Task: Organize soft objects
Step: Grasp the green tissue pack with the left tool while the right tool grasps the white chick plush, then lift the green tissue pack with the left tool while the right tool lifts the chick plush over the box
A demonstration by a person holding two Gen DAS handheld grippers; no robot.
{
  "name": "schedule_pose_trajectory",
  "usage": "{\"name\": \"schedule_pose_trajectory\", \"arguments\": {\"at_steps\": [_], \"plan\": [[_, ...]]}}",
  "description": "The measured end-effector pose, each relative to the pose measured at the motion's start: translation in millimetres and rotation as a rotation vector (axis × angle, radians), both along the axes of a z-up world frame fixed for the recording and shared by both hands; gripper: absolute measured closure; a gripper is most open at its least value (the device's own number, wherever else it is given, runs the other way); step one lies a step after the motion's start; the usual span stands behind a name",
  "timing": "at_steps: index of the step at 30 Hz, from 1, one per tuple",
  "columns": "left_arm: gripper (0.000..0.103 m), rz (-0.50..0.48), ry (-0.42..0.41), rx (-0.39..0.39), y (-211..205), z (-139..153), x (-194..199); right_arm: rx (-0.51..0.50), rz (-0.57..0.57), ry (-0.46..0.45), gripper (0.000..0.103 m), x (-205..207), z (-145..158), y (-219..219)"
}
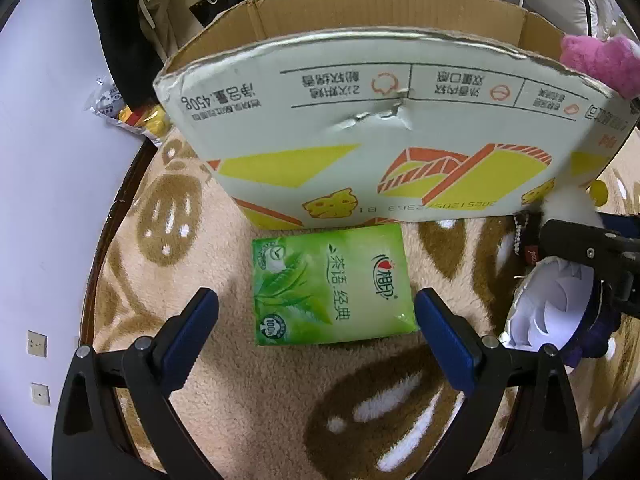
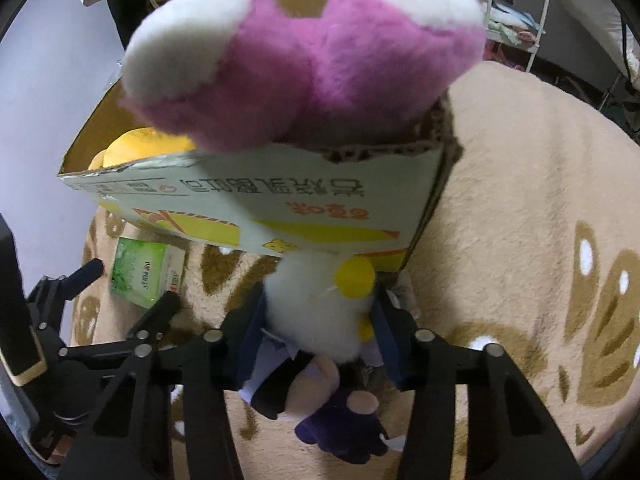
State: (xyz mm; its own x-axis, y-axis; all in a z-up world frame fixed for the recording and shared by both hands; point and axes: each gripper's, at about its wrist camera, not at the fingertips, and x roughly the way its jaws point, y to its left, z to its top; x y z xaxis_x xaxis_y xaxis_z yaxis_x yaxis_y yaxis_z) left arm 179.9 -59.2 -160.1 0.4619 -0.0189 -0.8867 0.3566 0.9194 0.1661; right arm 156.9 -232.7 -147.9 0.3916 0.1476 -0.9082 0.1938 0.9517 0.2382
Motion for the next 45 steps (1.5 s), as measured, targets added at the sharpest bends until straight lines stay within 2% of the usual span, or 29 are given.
{"name": "schedule_pose_trajectory", "arguments": {"at_steps": [4, 7, 9, 12, 16, 25, 31, 40, 45], "plan": [[0.011, 0.004, 0.013, -0.004, 3.7, -4.8, 5.7, 0.012, -0.018, 0.003, 0.052, 1.9, -3.9, -1.3], [0.021, -0.009, 0.041, -0.021, 5.6, -10.9, 7.9, -0.012, -0.031, -0.01, 0.053, 1.7, -5.2, -0.6], [0.028, -0.02, 0.049, -0.037, 4.8, -11.5, 8.5, -0.014, -0.032, -0.018, 0.058, 1.8, -5.3, 1.2], [0.028, -0.02, 0.037, -0.028, 2.3, -11.8, 7.3, -0.011, -0.03, -0.028, 0.066, 1.6, -5.9, 8.4], [0.028, -0.016, 0.028, -0.02, 1.6, -13.1, 5.7, -0.002, -0.043, -0.036, 0.066, -1.2, -3.6, 8.1], [0.029, -0.029, 0.01, -0.017, -4.8, -4.0, -7.9, -0.129, 0.012, -0.086, 0.068, -8.6, 12.1, 24.8], [0.029, -0.033, -0.004, -0.031, -4.7, 5.8, -15.3, -0.137, 0.019, -0.134, 0.068, -16.0, 27.2, 28.1], [0.029, -0.021, -0.084, -0.05, 1.7, 38.1, -34.7, -0.127, 0.012, -0.247, 0.068, -43.7, 56.9, 21.3], [0.029, 0.002, -0.166, -0.051, 5.8, 66.8, -52.7, -0.125, 0.004, -0.308, 0.068, -60.8, 80.3, 22.6]]}}
